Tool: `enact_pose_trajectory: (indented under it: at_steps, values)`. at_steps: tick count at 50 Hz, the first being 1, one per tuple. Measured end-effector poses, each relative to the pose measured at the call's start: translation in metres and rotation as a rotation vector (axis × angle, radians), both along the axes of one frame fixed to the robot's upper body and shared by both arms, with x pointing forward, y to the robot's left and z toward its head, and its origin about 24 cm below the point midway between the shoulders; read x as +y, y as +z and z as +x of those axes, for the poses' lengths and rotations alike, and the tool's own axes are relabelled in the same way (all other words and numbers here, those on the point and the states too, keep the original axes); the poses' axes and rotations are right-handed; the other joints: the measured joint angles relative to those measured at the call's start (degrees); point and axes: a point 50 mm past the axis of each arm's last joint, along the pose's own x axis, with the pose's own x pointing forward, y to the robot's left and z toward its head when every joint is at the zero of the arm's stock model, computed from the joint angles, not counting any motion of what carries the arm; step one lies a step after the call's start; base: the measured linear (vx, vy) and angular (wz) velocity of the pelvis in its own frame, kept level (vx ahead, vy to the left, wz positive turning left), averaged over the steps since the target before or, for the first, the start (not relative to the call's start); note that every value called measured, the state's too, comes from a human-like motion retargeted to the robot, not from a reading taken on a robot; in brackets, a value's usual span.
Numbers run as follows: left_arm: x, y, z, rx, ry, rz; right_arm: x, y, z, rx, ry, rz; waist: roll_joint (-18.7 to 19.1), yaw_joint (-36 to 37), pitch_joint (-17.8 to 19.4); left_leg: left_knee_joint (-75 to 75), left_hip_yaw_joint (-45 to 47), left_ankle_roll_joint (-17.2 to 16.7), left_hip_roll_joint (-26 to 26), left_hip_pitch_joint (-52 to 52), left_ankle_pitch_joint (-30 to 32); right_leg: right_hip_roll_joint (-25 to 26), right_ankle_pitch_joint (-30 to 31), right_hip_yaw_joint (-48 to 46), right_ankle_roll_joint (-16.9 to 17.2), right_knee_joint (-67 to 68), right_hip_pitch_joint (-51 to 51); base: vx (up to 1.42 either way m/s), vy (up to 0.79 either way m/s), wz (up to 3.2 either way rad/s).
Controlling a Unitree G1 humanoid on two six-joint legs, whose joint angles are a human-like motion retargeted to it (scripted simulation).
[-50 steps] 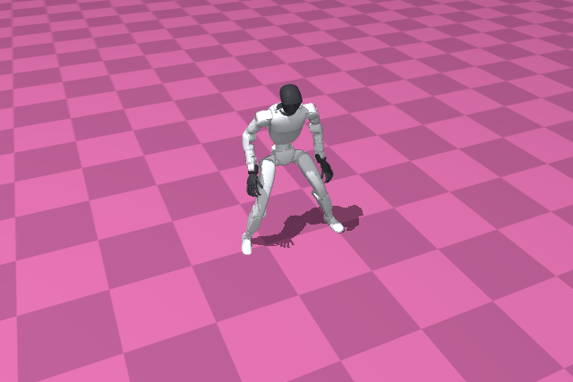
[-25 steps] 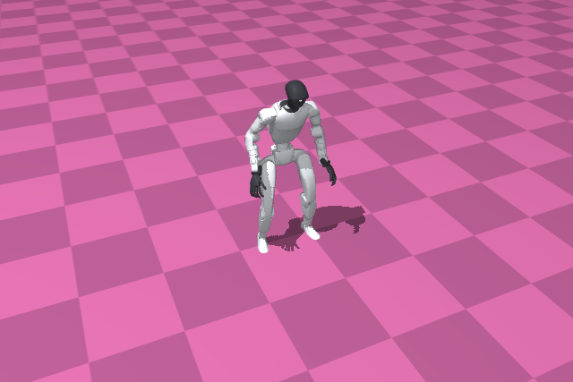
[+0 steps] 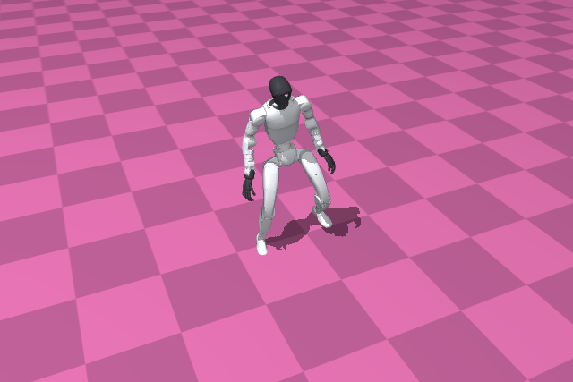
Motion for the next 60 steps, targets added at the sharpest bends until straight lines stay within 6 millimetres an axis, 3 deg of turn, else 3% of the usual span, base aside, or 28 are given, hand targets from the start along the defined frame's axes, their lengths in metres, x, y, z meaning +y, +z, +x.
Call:
enact_pose_trajectory:
  at_steps: [8,14,18,20,24,27,30,35,40,44,46,49,53,57,60]
  values:
    - [0.003,-0.006,-0.015,0.009,0.081,-0.041,-0.019,0.008,0.002,0.011,0.035,-0.041,-0.6,-1.0,-1.3,-20.6,-1.3,-2.6,7.2,10.3,4.1,-1.8,-0.8,2.2,2.1,2.7,-1.5,0.03,0.27,-0.11]
    - [0.001,-0.01,-0.022,0.016,0.123,-0.067,-0.039,0.019,0.001,-0.035,-0.02,-0.066,1.8,-4.1,-3.6,-29.8,-2.7,-4.5,13.0,10.4,5.2,-3.1,-0.7,0.6,3.4,4.5,-3.7,-0.03,0.44,0.34]
    - [0.006,-0.006,-0.012,0.014,0.116,-0.082,-0.045,0.019,0.0,-0.014,-0.055,-0.041,2.5,-2.2,-1.7,-38.3,-2.7,-3.8,12.5,14.8,13.6,-4.3,2.1,1.7,2.2,2.7,-3.1,-0.09,0.56,-0.04]
    - [0.01,-0.005,-0.013,0.019,0.102,-0.069,-0.044,0.016,-0.006,-0.003,-0.068,-0.036,2.3,-1.4,-0.9,-36.4,-5.2,-3.9,11.3,13.6,14.7,-5.5,4.8,1.9,1.7,0.8,-2.3,-0.11,0.62,0.14]
    - [0.02,0.0,-0.006,0.017,0.06,-0.011,-0.036,0.012,-0.014,0.008,-0.066,-0.052,0.4,-0.2,0.8,-26.0,-6.3,-4.7,6.5,8.0,8.7,-10.2,13.8,2.9,1.4,-4.2,-1.0,-0.13,0.66,0.25]
    - [0.028,0.005,0.0,0.013,0.043,0.023,-0.026,0.01,-0.015,0.018,-0.037,-0.066,-0.2,0.9,1.6,-23.3,-5.5,-3.1,3.4,6.2,6.3,-12.1,19.4,3.3,0.7,-6.3,-1.7,-0.13,0.64,0.04]
    - [0.036,0.008,0.002,0.017,0.051,0.039,-0.015,0.008,-0.012,0.014,0.003,-0.069,0.2,1.8,2.4,-22.2,-4.4,-1.3,1.9,5.6,5.3,-11.1,15.3,2.0,-1.4,-1.1,-4.2,-0.12,0.54,-0.24]
    - [0.053,0.011,-0.001,0.057,0.078,0.065,0.002,0.009,0.002,-0.001,0.122,-0.067,0.7,2.5,3.0,-22.1,-1.6,0.6,1.2,5.4,4.6,-6.3,-0.9,-5.5,-6.6,19.7,-9.9,-0.09,0.37,-0.4]
    - [0.067,0.015,0.0,0.096,0.092,0.092,0.014,0.016,0.015,-0.029,0.26,-0.063,-1.4,2.0,1.6,-23.8,2.0,0.9,-1.6,4.3,5.0,2.2,-7.9,-9.7,-5.7,22.9,-12.2,-0.06,0.23,-0.36]
    - [0.064,0.017,0.007,0.075,0.076,0.08,0.013,0.022,0.016,-0.047,0.304,-0.063,-2.5,0.5,1.3,-25.6,3.5,0.5,-5.4,4.5,5.5,7.1,-5.9,-7.2,-2.8,11.1,-9.1,-0.01,0.18,0.0]
    - [0.058,0.018,0.013,0.055,0.047,0.073,0.009,0.024,0.015,-0.049,0.303,-0.07,-2.0,-0.5,1.6,-25.7,3.5,0.2,-7.0,4.7,5.6,7.6,-3.7,-6.1,-2.8,5.9,-6.9,0.02,0.15,0.26]
    - [0.043,0.017,0.02,0.031,-0.015,0.051,0.001,0.023,0.008,-0.019,0.294,-0.087,0.1,-1.3,1.6,-25.8,3.2,-0.1,-8.3,5.0,5.9,6.7,-2.1,-6.2,-4.1,4.9,-6.1,0.03,0.12,0.19]
    - [0.02,0.013,0.023,0.016,-0.094,0.001,-0.012,0.013,-0.006,0.071,0.264,-0.103,2.4,-1.2,1.0,-24.5,1.2,-1.2,-10.0,4.8,6.5,5.0,-0.2,-6.4,-2.7,2.6,-4.6,0.04,0.07,0.07]
    - [0.009,0.006,0.013,0.035,-0.112,-0.043,-0.021,0.006,-0.017,0.128,0.197,-0.09,2.3,-0.9,0.4,-14.7,0.1,-2.5,-10.0,2.2,2.7,2.7,0.8,-5.4,-1.8,0.5,-3.3,0.04,0.06,-0.06]
    - [0.009,0.002,0.002,0.062,-0.111,-0.05,-0.026,0.007,-0.018,0.115,0.151,-0.076,1.7,-1.4,0.0,-4.3,3.2,-1.4,-6.1,-0.3,-0.7,0.8,0.8,-4.9,-1.3,0.9,-3.5,0.04,0.09,0.05]
